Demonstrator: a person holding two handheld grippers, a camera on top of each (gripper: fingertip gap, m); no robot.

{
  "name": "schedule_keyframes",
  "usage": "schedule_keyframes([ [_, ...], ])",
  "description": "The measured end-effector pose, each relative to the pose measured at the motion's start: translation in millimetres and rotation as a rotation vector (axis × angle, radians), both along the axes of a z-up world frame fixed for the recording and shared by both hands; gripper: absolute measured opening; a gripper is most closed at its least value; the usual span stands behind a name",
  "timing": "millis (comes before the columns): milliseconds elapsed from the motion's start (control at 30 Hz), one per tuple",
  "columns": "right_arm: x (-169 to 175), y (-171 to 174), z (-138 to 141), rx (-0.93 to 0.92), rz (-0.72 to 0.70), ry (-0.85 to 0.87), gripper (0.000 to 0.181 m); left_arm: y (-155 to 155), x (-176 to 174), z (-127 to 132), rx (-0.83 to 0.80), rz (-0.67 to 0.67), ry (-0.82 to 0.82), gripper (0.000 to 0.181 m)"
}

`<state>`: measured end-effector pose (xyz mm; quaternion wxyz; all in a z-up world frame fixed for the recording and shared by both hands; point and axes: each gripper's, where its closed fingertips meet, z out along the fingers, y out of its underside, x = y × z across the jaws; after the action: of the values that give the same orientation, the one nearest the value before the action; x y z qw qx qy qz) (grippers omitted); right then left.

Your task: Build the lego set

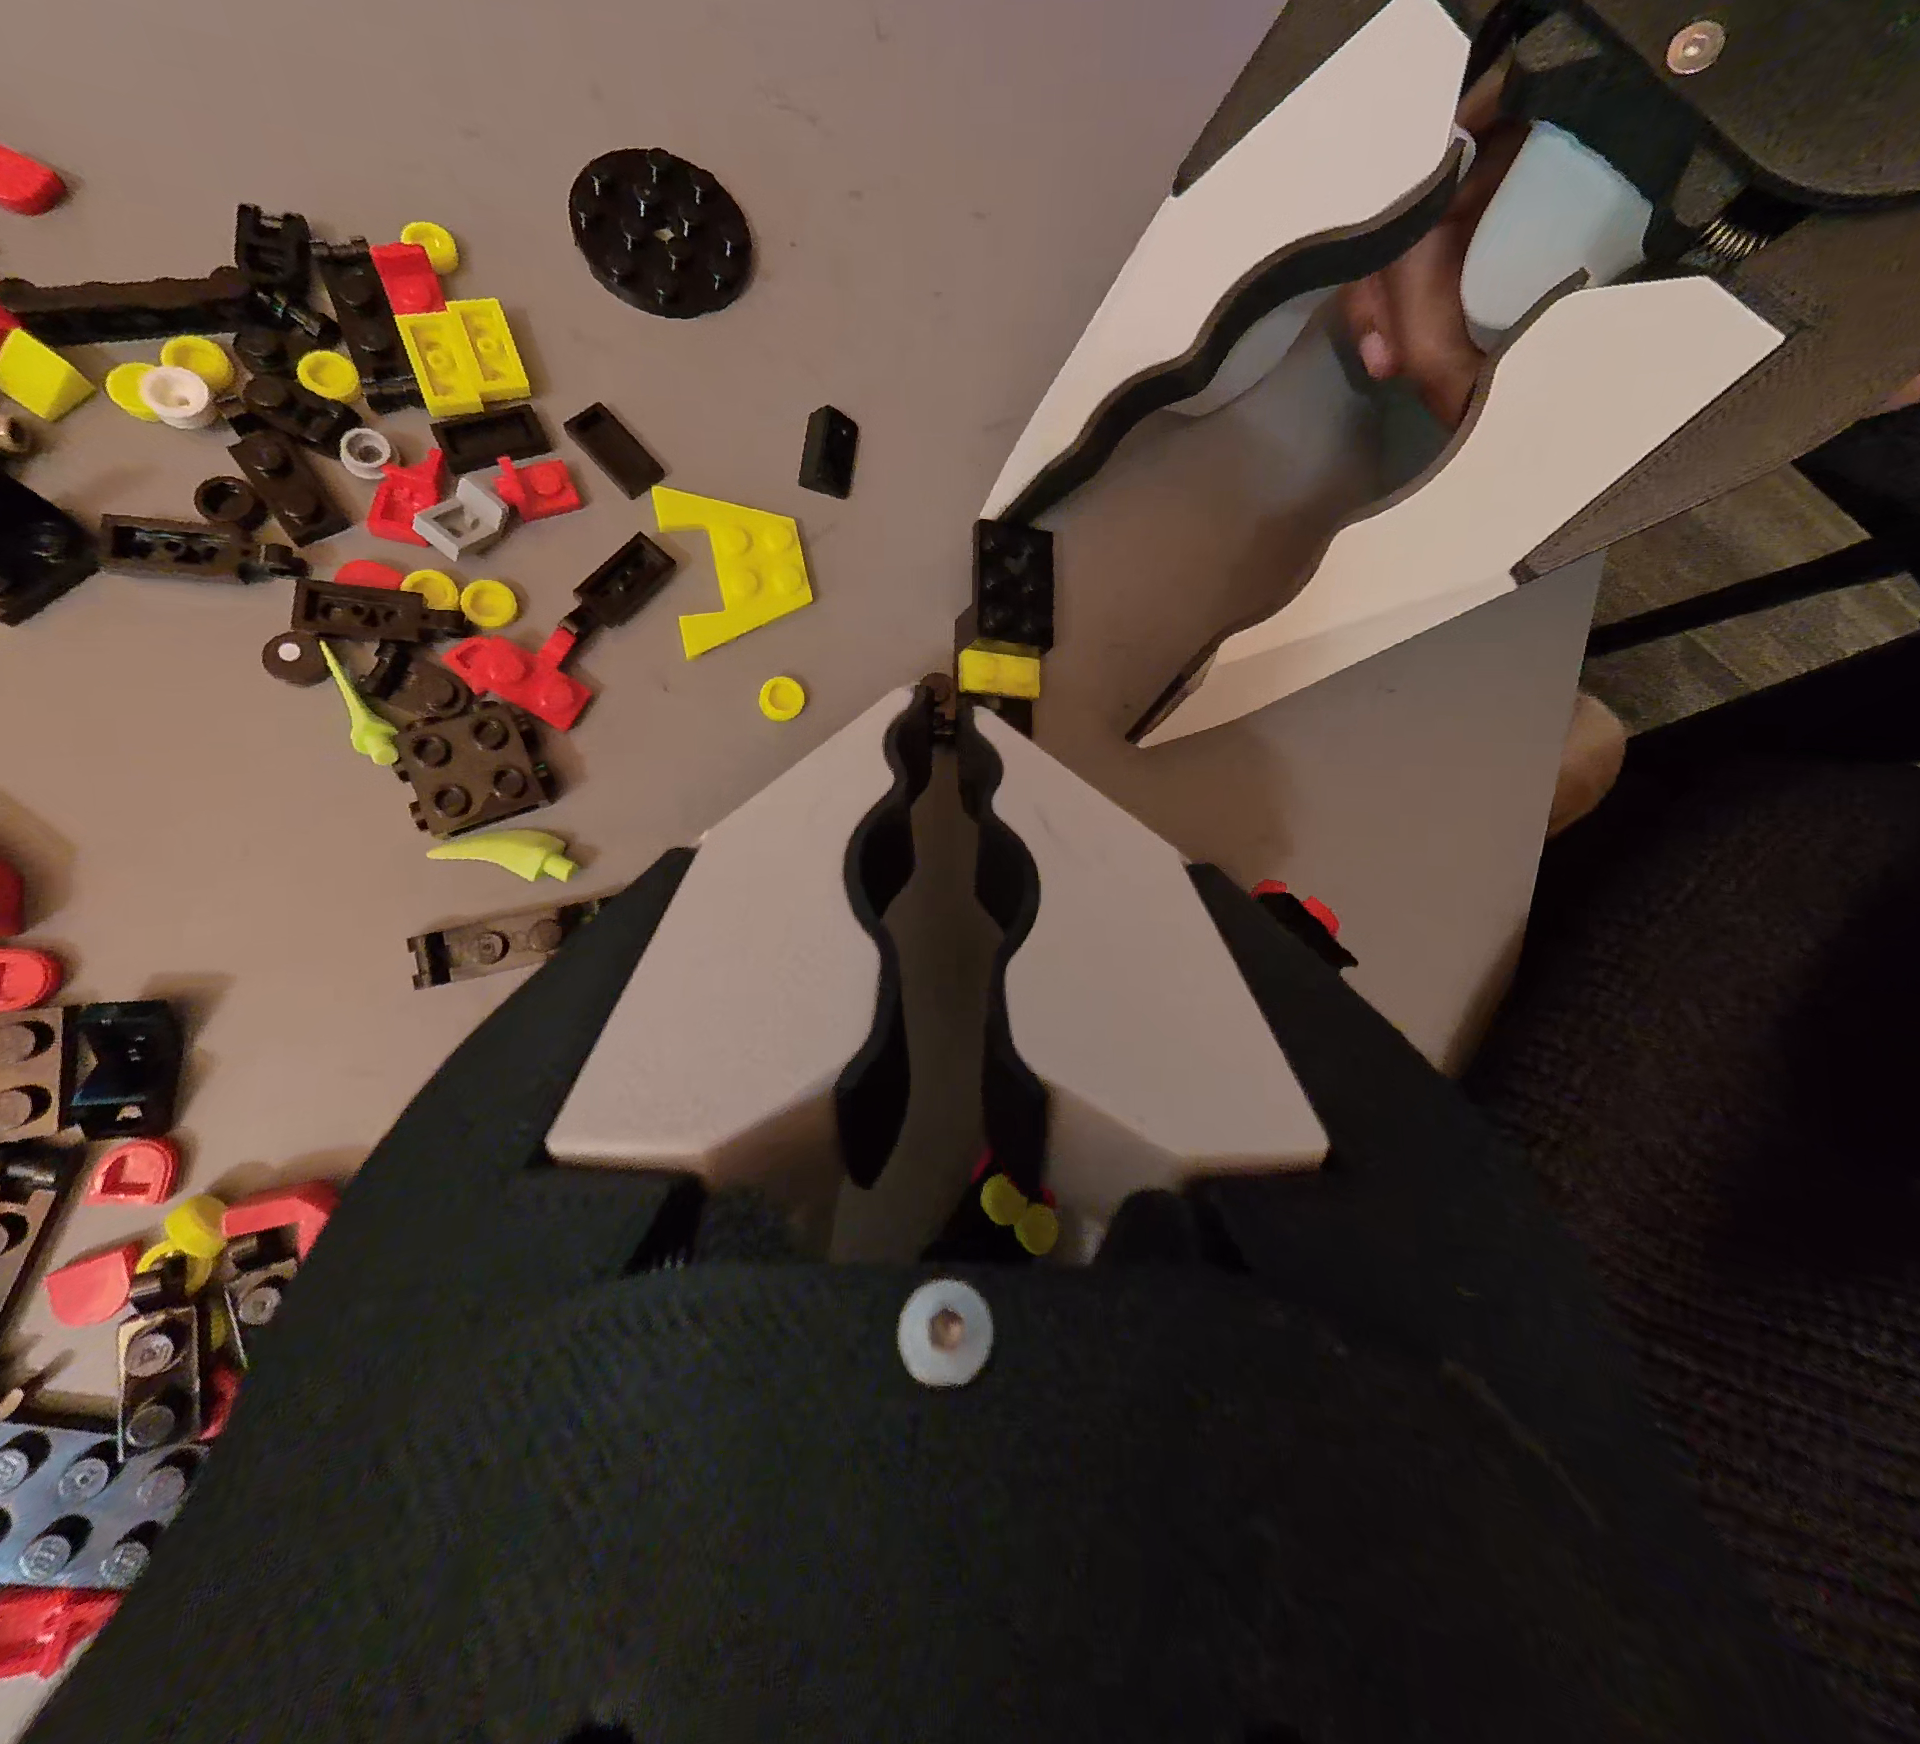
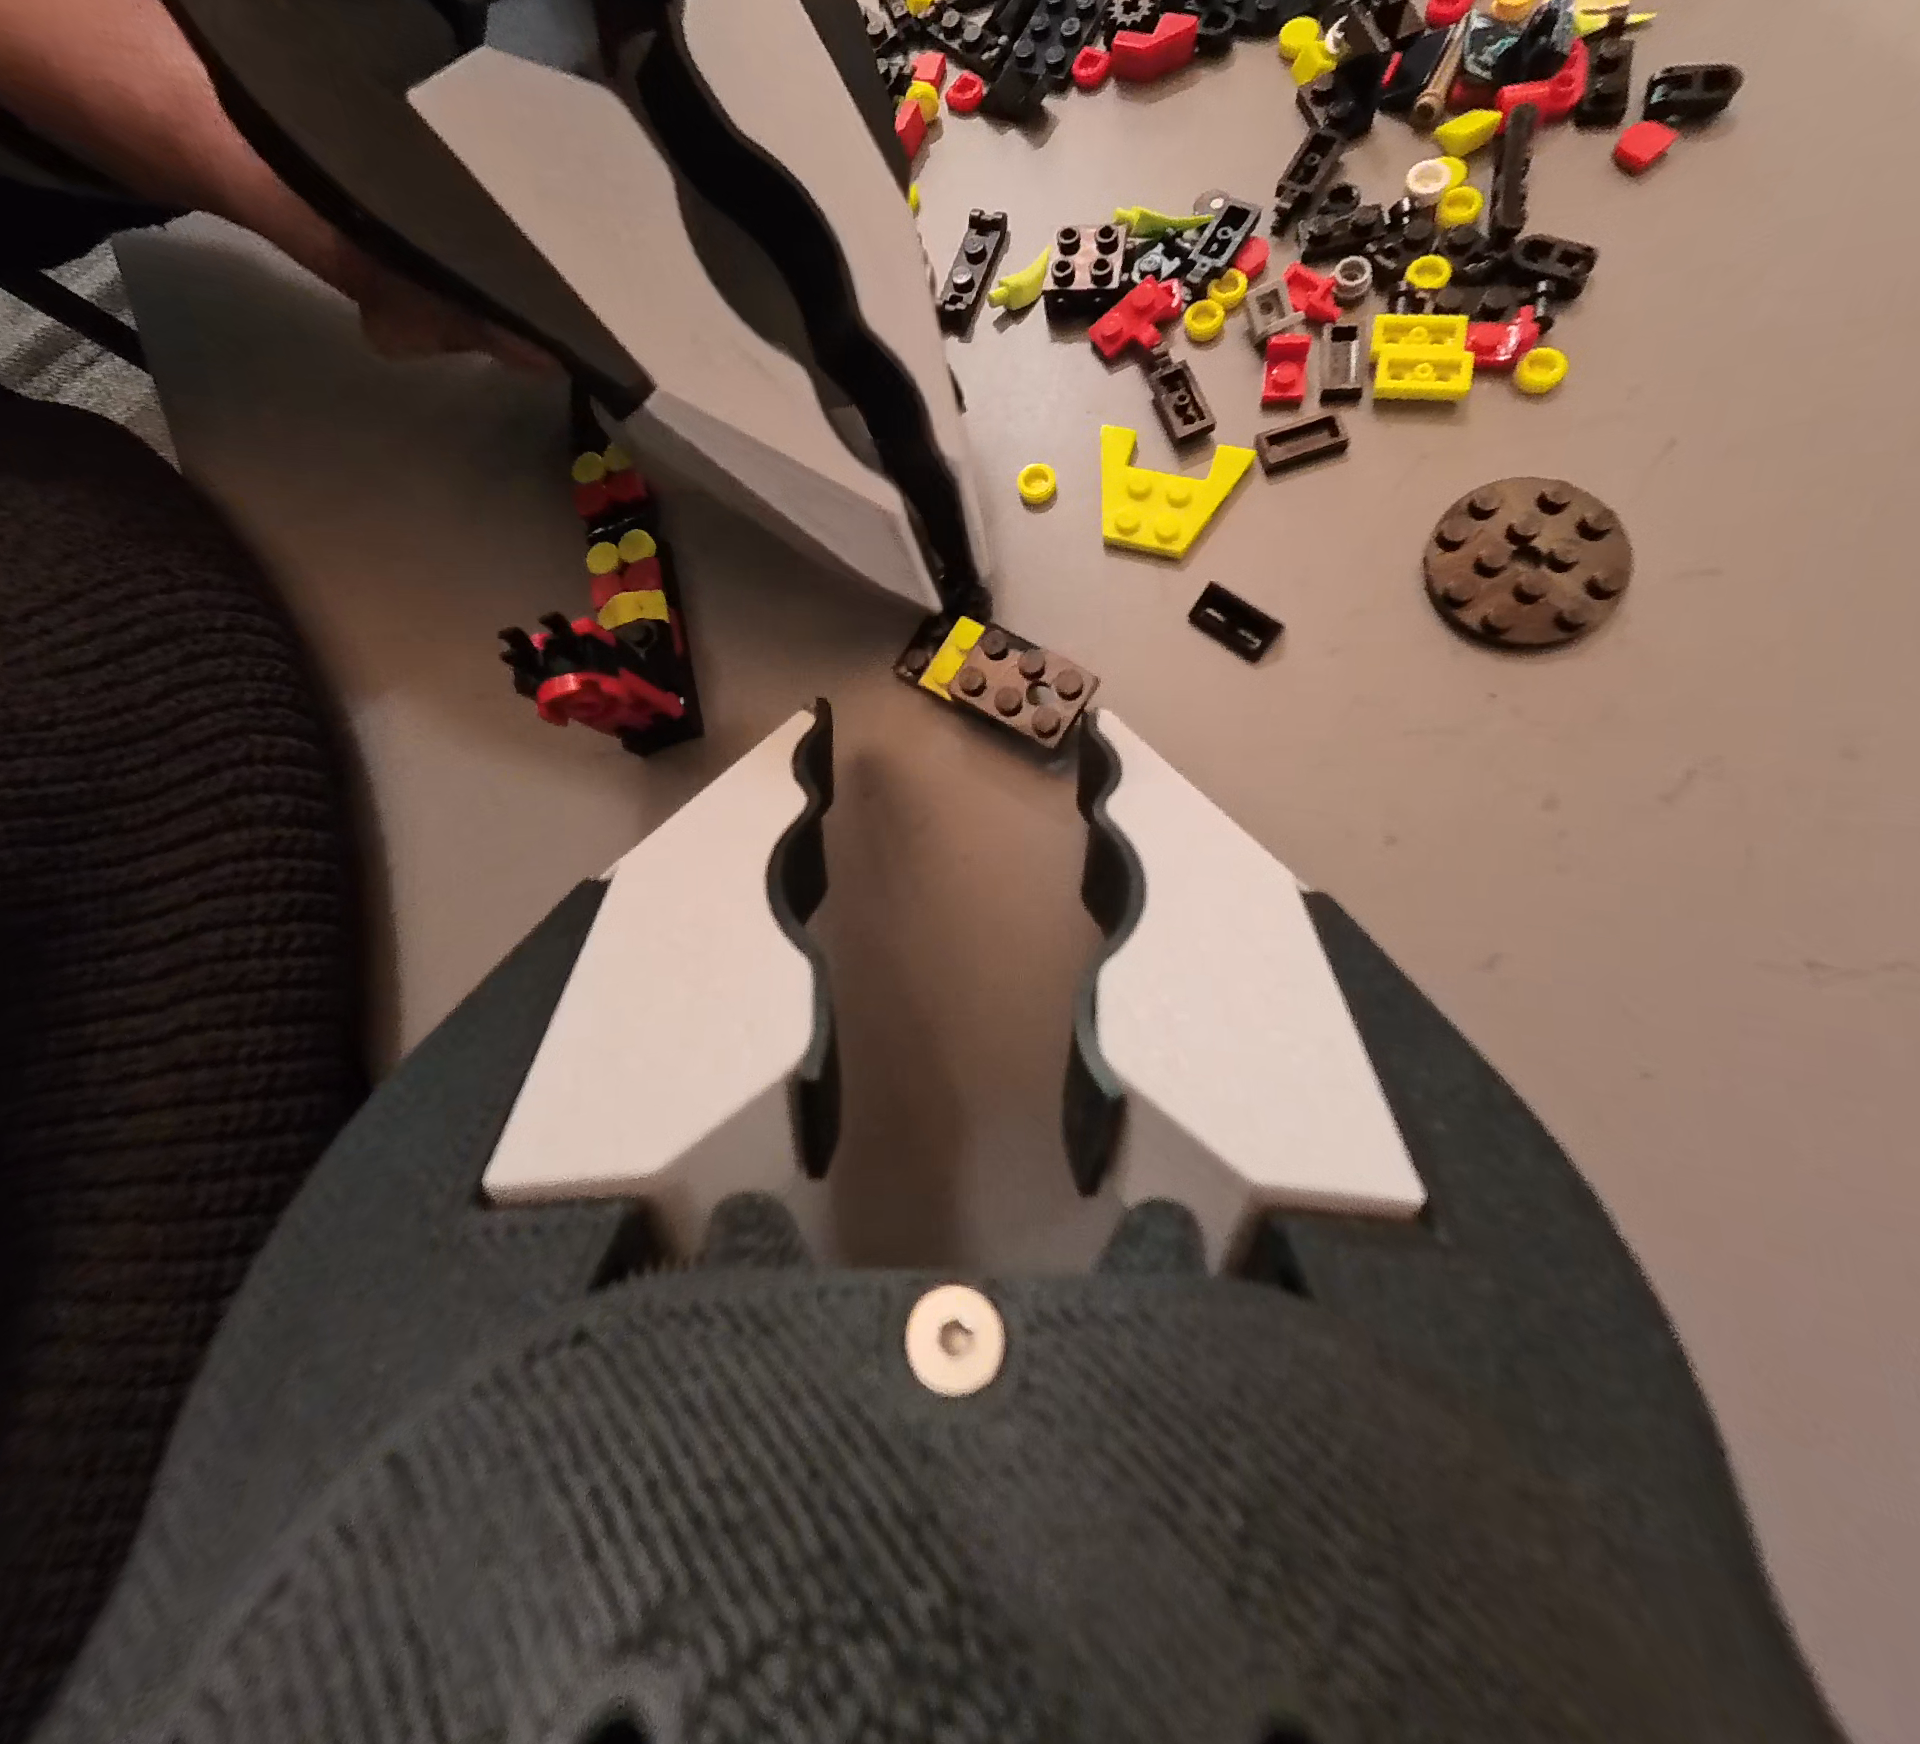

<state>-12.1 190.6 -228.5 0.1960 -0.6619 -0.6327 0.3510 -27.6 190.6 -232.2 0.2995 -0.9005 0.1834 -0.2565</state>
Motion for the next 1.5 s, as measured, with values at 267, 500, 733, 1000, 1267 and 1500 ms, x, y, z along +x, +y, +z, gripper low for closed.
schedule_keyframes([
  [267, 1, 1, 0, 0.009, -0.003, -0.004, 0.047, -2, -9, 0, -0.005, 0.005, 0.024, 0.0],
  [500, -5, 2, 14, 0.021, -0.01, 0.066, 0.052, -5, -6, 0, -0.008, -0.025, 0.005, 0.005],
  [733, -16, 4, 24, 0.052, -0.021, 0.137, 0.049, -5, -4, 0, 0.004, -0.045, 0.016, 0.006],
  [1000, -13, 16, 10, 0.104, -0.06, 0.069, 0.038, -3, -8, 0, 0.007, -0.027, 0.013, 0.006],
  [1267, 1, 6, -4, 0.177, 0.02, -0.05, 0.025, 0, -18, 1, 0.024, 0.004, 0.035, 0.006],
  [1500, -3, 13, 5, 0.202, -0.02, -0.009, 0.033, 5, -22, 1, 0.019, 0.047, 0.024, 0.008],
])
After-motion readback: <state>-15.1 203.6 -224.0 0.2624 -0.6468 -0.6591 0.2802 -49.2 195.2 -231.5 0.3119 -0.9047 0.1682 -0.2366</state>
